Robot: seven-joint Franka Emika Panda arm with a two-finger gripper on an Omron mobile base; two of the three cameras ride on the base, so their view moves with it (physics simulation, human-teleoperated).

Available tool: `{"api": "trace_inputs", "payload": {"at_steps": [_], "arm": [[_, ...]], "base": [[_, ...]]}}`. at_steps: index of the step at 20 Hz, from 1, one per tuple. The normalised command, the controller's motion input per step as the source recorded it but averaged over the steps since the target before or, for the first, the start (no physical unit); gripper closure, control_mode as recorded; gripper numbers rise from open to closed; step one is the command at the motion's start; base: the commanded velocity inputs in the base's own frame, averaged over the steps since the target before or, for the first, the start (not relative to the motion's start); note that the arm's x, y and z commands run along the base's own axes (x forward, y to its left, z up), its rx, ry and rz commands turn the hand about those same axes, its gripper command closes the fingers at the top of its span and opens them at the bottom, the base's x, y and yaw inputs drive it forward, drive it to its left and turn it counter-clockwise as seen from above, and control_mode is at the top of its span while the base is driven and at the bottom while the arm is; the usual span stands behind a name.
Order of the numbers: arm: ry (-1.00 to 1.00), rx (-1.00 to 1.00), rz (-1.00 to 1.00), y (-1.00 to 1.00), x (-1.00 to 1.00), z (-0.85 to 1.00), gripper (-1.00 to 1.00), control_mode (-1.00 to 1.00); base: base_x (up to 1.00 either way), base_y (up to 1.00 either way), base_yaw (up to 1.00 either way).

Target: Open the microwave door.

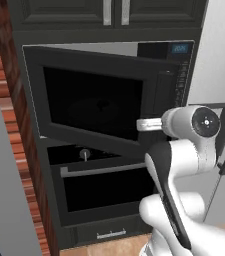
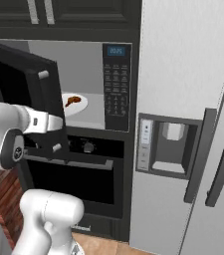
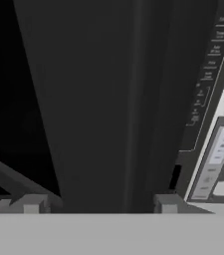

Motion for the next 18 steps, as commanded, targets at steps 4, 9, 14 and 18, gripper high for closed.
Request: {"api": "trace_inputs", "payload": {"at_steps": [4,9,14,18], "arm": [[-0.03,-0.04,-0.01,0.05,-0.93,0.01,-1.00,-1.00],[-0.15,-0.01,0.00,-0.12,-1.00,-0.02,-1.00,-1.00],[-0.20,0.00,-0.01,-0.07,-0.89,0.42,-1.00,-1.00],[-0.12,0.25,0.16,-0.94,-0.79,0.50,-1.00,-1.00]], "base": [[0.00,0.00,0.00],[0.00,0.00,0.00],[0.00,0.00,0.00],[0.00,0.00,0.00]]}}
